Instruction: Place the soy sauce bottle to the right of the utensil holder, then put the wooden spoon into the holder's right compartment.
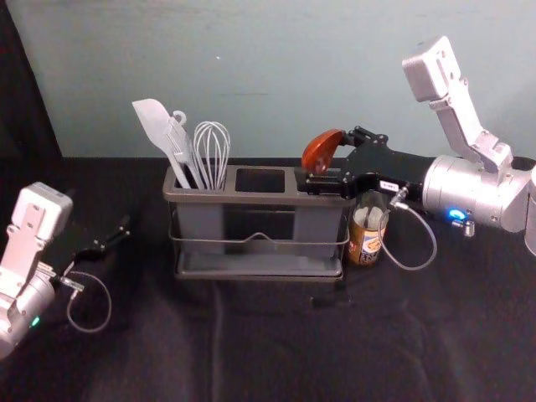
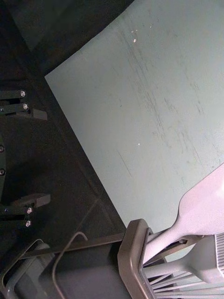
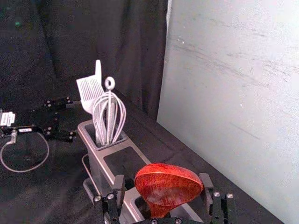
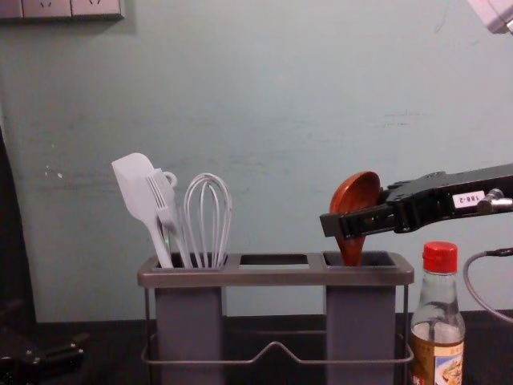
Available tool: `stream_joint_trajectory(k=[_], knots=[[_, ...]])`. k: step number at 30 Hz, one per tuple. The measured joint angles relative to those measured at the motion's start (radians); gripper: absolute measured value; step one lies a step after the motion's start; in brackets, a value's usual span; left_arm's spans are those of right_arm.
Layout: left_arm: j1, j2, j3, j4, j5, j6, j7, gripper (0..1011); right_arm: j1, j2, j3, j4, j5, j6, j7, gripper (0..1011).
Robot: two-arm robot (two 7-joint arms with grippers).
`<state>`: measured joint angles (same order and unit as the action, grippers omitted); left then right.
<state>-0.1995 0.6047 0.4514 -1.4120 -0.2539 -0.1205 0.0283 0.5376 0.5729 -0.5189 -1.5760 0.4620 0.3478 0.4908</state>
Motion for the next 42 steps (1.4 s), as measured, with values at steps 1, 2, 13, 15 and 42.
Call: stream_joint_trajectory(k=[1,2,13,15,42], knots=[[0.000,0.000,0.000,0.000,0.000,0.000,0.000,1011,0.000,0.000,0.000,0.000,0.000,0.000,0.000,1004],[0.000,0.000,0.000,0.000,0.000,0.000,0.000,1011,0.000,0.000,0.000,0.000,0.000,0.000,0.000,1004],[0.000,0.000,0.000,0.000,0.000,0.000,0.000,1011,-0.001,0.001,0.000,-0.004,-0.003,0.000,-0.001,1004],[0.000,0.000,0.000,0.000,0.000,0.000,0.000,1011,-0.020,0.005,0.010,-0.027,-0.011,-0.006,-0.023,1004],[0.000,0.000,0.000,0.000,0.000,0.000,0.000,1011,-0.406,0.023,0.191,-0.321,-0.133,-0.189,-0.271,1004]])
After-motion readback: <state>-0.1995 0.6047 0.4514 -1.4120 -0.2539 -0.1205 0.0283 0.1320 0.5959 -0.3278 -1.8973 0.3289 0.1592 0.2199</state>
